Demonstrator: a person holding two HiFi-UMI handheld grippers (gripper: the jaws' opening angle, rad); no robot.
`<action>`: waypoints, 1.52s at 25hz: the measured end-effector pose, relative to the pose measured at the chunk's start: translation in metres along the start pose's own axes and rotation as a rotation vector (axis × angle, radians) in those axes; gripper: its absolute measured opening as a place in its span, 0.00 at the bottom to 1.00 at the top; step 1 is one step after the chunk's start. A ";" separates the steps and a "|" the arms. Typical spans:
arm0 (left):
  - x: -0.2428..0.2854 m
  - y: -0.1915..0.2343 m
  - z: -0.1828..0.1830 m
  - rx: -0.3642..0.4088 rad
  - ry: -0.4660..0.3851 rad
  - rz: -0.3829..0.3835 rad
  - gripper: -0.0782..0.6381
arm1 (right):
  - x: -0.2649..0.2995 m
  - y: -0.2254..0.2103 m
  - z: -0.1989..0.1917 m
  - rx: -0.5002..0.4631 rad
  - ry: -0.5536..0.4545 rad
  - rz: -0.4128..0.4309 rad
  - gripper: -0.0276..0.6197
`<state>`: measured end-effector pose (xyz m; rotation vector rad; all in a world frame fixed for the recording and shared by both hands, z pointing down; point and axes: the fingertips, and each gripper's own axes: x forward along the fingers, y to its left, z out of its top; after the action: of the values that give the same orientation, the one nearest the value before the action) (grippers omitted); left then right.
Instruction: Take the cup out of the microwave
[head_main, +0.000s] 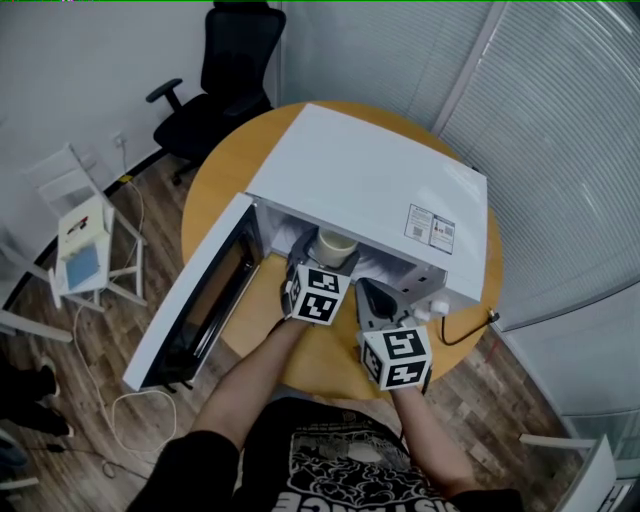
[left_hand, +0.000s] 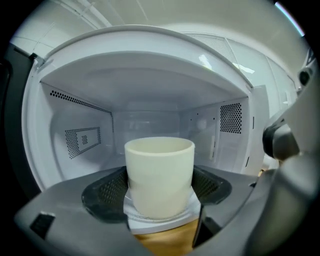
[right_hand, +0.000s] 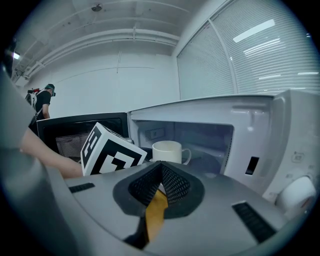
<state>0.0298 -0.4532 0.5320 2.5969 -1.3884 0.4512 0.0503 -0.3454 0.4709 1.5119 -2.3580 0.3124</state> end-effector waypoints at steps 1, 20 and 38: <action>-0.002 0.000 0.000 -0.001 -0.002 0.001 0.67 | -0.001 0.000 0.000 0.000 -0.001 0.001 0.07; -0.040 -0.006 0.006 -0.019 -0.047 0.042 0.67 | -0.013 0.007 0.002 -0.008 -0.023 0.033 0.07; -0.132 -0.016 0.010 -0.034 -0.074 0.169 0.67 | -0.053 0.030 0.010 -0.002 -0.083 0.119 0.07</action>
<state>-0.0242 -0.3436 0.4776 2.5046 -1.6328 0.3533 0.0423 -0.2921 0.4413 1.4116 -2.5182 0.2799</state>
